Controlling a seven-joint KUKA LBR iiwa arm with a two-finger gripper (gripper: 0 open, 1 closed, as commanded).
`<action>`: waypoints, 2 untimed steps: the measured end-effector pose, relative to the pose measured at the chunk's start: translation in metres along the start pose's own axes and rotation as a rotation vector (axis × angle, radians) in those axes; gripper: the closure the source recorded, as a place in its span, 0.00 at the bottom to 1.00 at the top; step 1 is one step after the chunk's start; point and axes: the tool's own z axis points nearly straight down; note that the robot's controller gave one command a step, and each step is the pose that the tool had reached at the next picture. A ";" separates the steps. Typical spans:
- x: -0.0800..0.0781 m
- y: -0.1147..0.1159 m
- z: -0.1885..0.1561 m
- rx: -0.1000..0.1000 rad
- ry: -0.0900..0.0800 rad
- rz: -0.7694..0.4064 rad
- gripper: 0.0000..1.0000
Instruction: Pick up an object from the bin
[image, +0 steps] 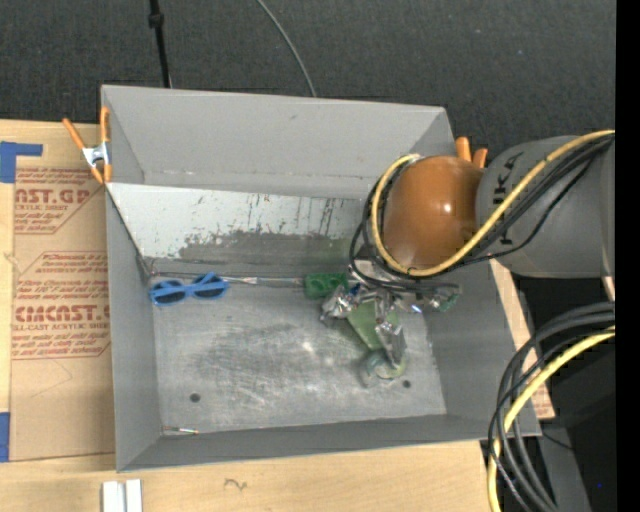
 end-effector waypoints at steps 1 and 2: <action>0.044 0.045 -0.108 -0.001 -0.002 -0.391 1.00; 0.023 0.071 -0.147 -0.001 -0.003 -0.711 1.00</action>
Offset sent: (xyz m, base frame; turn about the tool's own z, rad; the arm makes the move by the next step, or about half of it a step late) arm -0.0627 -0.0066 0.1079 -0.3919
